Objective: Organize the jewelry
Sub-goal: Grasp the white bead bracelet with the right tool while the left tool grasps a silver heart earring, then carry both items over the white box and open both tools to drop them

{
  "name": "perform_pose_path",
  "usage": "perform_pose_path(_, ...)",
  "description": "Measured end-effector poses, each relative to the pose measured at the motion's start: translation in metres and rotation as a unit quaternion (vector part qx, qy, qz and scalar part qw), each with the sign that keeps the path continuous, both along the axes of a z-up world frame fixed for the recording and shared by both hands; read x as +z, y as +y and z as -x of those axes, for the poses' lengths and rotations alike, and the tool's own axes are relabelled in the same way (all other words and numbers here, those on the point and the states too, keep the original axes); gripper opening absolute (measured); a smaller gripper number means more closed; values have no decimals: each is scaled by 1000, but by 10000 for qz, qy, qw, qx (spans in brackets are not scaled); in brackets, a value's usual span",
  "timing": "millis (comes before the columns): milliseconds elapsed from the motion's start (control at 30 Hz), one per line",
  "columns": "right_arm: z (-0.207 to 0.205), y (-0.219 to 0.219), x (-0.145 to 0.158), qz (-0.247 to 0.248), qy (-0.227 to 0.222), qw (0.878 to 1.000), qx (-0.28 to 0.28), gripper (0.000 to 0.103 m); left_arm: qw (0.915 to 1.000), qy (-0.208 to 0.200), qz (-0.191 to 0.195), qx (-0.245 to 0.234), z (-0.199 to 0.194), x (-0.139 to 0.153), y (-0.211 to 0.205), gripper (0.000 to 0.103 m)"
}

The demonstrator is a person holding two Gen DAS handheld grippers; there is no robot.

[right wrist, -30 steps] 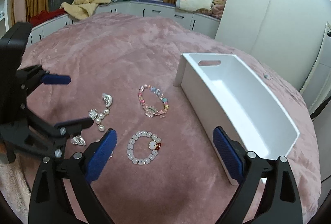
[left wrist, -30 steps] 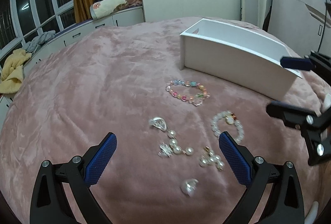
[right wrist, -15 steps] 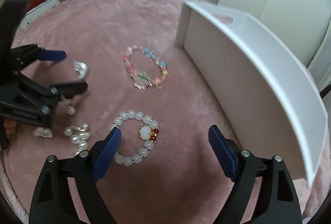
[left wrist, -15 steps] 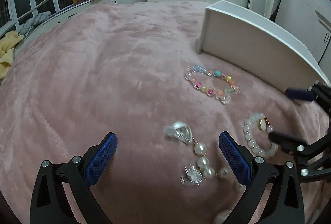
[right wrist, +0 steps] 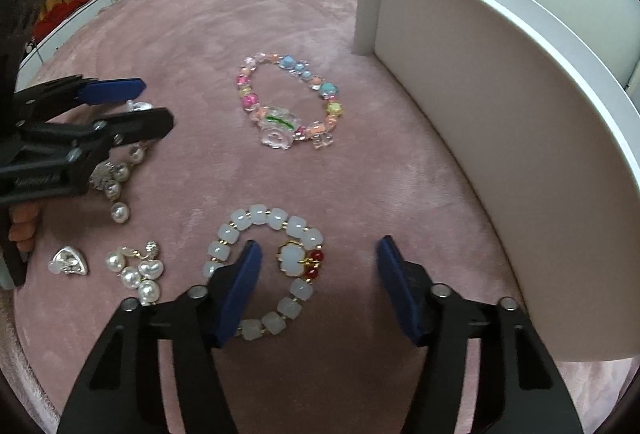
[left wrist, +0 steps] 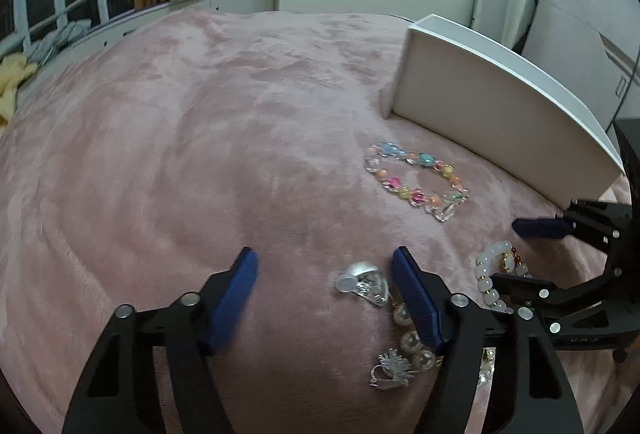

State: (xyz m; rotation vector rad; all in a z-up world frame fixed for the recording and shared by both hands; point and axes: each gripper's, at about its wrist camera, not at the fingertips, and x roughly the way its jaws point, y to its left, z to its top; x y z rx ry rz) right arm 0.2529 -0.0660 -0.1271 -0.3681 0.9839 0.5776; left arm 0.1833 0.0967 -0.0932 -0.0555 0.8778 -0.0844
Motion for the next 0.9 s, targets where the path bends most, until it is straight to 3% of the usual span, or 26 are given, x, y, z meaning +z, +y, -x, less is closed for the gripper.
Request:
perform_pose_path(100, 7, 5, 2, 14, 21, 9998, 212, 32, 10000, -11, 20, 37, 0, 0, 3, 58)
perform_pose_path(167, 11, 6, 4, 13, 30, 9995, 300, 24, 10000, -29, -17, 36, 1, 0, 4, 42)
perform_pose_path(267, 8, 6, 5, -130, 165, 9994, 289, 21, 9999, -28, 119, 47, 1, 0, 9, 22)
perform_pose_path(533, 22, -12, 16, -372, 260, 9986, 266, 21, 9998, -143, 165, 9, 6, 3, 11, 22)
perform_pose_path(900, 35, -29, 80, -956, -438, 9938, 374, 21, 9982, -564, 130, -139, 17, 30, 3, 22)
